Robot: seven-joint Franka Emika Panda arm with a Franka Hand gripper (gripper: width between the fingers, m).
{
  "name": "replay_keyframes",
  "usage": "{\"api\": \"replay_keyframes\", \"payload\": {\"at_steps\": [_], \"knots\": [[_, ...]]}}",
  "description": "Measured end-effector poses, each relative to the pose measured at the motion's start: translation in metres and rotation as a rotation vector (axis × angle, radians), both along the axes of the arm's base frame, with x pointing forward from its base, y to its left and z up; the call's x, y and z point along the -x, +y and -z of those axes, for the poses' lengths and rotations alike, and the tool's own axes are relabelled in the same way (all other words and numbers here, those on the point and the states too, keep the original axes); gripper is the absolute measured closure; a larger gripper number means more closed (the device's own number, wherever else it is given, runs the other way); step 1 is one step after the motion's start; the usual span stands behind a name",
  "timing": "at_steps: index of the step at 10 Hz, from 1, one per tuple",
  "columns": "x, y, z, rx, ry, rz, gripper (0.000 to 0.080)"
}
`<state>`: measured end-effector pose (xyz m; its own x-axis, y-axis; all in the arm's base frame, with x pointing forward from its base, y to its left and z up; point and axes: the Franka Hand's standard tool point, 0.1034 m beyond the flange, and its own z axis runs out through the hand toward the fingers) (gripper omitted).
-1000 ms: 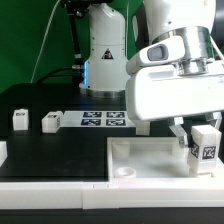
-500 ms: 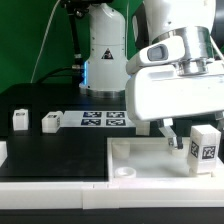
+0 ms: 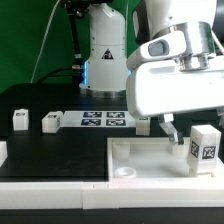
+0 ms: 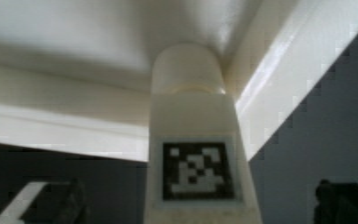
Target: Assemble one leg
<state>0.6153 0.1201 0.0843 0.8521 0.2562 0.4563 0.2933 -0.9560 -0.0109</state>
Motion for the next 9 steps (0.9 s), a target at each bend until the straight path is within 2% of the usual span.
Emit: {"api": "replay_keyframes", "payload": {"at_steps": [1,3,4,6,7,8,9], "knots": [[-0.002,0.000,-0.008,0.002,0.022,-0.006,0.0151],[-0.001,0.001,-0.006,0.003,0.044,-0.010,0.0151],[0.003,0.004,-0.003,0.004,0.097,-0.016,0.0151],[0.007,0.010,-0.002,-0.005,0.267,0.034,0.0151],[0.009,0.010,0.000,0.006,0.322,0.064,0.0151],[0.014,0.009,0.001,0.041,0.433,0.051,0.0151],[0.008,0.008,-0.002,0.049,0.494,0.050,0.0151]]}}
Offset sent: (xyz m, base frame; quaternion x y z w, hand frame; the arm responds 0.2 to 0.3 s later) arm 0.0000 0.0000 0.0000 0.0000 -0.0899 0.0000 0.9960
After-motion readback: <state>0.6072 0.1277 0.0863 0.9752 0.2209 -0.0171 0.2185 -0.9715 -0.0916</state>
